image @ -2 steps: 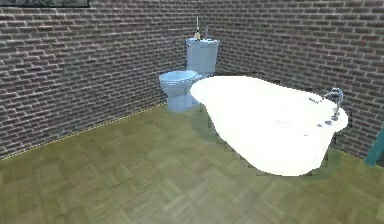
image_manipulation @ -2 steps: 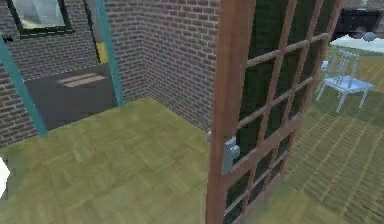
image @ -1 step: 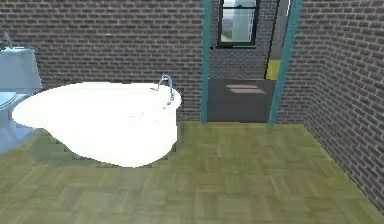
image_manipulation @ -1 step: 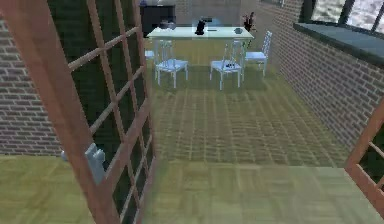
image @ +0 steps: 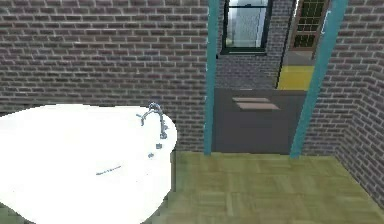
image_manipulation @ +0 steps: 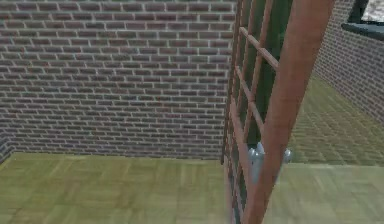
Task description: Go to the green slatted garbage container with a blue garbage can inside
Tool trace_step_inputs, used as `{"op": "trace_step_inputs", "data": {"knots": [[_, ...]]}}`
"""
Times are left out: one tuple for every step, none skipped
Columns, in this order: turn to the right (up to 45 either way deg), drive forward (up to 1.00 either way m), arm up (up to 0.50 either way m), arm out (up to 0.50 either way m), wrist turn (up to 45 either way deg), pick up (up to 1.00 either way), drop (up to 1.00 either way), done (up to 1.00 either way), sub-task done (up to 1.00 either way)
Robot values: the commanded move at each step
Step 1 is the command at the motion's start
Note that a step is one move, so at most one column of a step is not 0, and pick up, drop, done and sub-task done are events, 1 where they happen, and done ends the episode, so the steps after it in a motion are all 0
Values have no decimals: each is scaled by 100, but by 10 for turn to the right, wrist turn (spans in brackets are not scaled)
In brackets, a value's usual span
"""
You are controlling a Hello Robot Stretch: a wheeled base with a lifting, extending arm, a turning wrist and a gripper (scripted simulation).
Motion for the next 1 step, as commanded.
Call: {"op": "trace_step_inputs", "data": {"knots": [[450,0,0,0,0,0,0,0,0]]}}
